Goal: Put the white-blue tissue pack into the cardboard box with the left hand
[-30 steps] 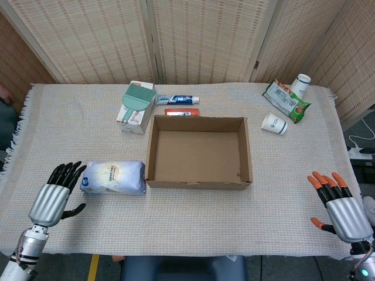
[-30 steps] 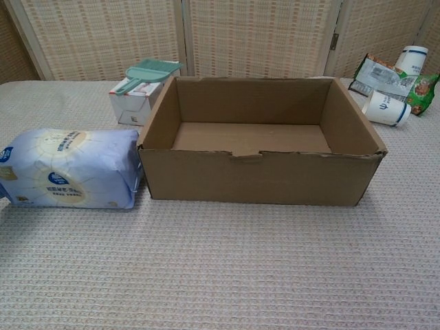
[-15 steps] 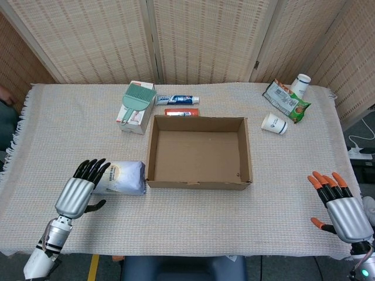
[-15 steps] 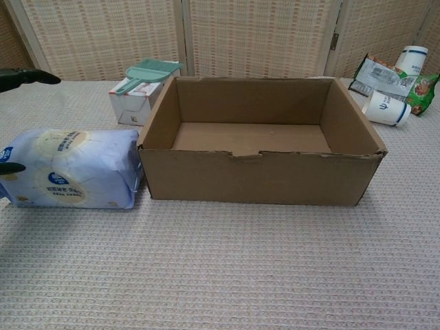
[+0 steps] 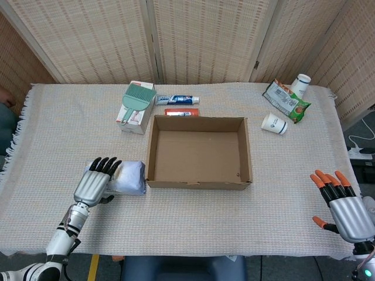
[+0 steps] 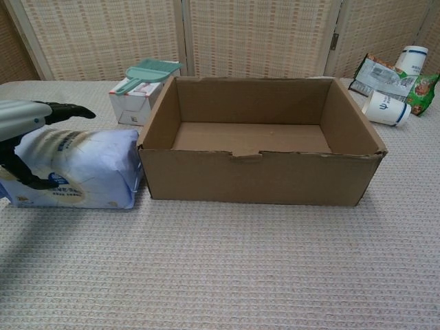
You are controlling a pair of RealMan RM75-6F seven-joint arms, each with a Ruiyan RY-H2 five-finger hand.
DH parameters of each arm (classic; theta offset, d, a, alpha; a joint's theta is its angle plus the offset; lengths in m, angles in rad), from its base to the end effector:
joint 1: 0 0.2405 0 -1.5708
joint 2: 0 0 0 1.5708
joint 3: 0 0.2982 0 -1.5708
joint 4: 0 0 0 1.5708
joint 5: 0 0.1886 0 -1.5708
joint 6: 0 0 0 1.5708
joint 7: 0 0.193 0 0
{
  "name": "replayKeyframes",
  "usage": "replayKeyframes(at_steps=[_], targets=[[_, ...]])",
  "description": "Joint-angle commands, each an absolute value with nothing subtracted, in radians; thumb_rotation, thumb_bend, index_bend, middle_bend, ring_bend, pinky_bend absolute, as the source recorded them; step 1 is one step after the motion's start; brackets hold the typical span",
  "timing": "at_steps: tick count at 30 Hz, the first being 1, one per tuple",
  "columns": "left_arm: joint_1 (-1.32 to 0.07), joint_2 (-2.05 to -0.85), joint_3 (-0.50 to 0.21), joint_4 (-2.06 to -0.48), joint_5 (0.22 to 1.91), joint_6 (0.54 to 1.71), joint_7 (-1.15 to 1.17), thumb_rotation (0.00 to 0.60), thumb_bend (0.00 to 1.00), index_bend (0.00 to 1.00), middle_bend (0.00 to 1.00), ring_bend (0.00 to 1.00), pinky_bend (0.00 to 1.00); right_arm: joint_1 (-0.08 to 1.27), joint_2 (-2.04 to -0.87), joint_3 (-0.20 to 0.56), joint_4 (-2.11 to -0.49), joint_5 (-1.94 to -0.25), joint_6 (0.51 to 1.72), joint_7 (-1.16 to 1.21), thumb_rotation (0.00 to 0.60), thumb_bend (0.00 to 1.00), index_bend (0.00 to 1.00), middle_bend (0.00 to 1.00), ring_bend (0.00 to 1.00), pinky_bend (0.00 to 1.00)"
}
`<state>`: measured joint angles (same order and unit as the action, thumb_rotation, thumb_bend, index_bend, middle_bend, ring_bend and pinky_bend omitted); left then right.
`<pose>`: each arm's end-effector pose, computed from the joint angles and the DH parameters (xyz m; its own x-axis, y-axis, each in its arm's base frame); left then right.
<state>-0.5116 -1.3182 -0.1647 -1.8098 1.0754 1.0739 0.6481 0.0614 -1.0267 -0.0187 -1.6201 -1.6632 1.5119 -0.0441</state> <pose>-0.2237 0.3493 0.0631 0.5725 0.2378 0.7846 0.8162 -0.2563 -0.5179 -0.3241 -0.2084 0.2074 0.5199 -0.0413 0.8532 -0.8478 -0.1470 0.5095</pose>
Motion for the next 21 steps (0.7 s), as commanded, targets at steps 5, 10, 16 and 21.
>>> replayKeyframes(at_steps=[5, 10, 16, 21], targets=[[-0.573, -1.324, -0.175, -1.772, 0.981, 1.038, 0.677, 0.600, 0.18, 0.00, 0.00, 0.00, 0.05, 0.061, -1.028, -0.017, -1.619, -1.661, 1.513, -0.047, 0.600, 0.00, 0.06, 0.03, 0.00, 0.00], [-0.609, -1.319, -0.168, -1.756, 0.931, 1.006, 0.692, 0.600, 0.18, 0.00, 0.00, 0.00, 0.05, 0.060, -1.029, -0.017, -1.619, -1.662, 1.514, -0.049, 0.600, 0.00, 0.06, 0.03, 0.00, 0.00], [-0.678, -1.285, -0.137, -1.755, 0.812, 0.923, 0.753, 0.600, 0.18, 0.00, 0.00, 0.00, 0.04, 0.060, -1.028, -0.017, -1.618, -1.663, 1.517, -0.048, 0.600, 0.00, 0.06, 0.03, 0.00, 0.00], [-0.735, -1.269, -0.119, -1.763, 0.714, 0.915, 0.803, 0.600, 0.19, 0.00, 0.00, 0.00, 0.06, 0.059, -1.027, -0.015, -1.618, -1.663, 1.519, -0.046, 0.600, 0.00, 0.06, 0.03, 0.00, 0.00]])
